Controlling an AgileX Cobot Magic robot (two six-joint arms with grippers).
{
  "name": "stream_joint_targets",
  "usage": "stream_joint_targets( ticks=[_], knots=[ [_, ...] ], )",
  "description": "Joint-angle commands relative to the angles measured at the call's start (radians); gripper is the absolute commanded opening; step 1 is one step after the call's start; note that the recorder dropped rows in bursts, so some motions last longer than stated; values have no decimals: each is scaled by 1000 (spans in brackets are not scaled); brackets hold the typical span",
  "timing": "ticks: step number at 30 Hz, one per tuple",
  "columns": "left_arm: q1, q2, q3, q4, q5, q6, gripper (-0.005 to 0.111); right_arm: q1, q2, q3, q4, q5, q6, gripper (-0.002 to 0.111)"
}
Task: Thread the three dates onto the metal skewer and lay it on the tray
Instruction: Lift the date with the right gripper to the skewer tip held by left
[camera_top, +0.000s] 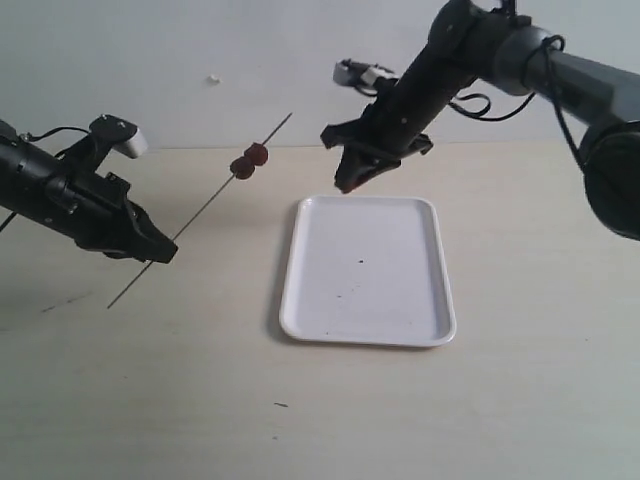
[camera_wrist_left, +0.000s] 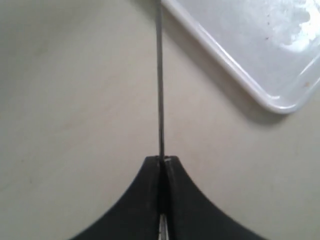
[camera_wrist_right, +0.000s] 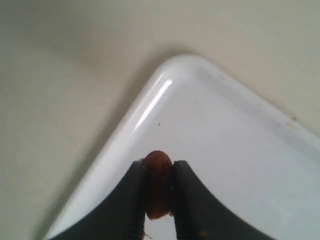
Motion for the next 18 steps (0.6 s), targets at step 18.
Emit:
stream_joint_targets(
  ticks=[18],
  knots=[
    [-2, -10, 67, -66, -187, 300, 0, -91, -37, -14, 539, 10, 10, 19]
  ],
)
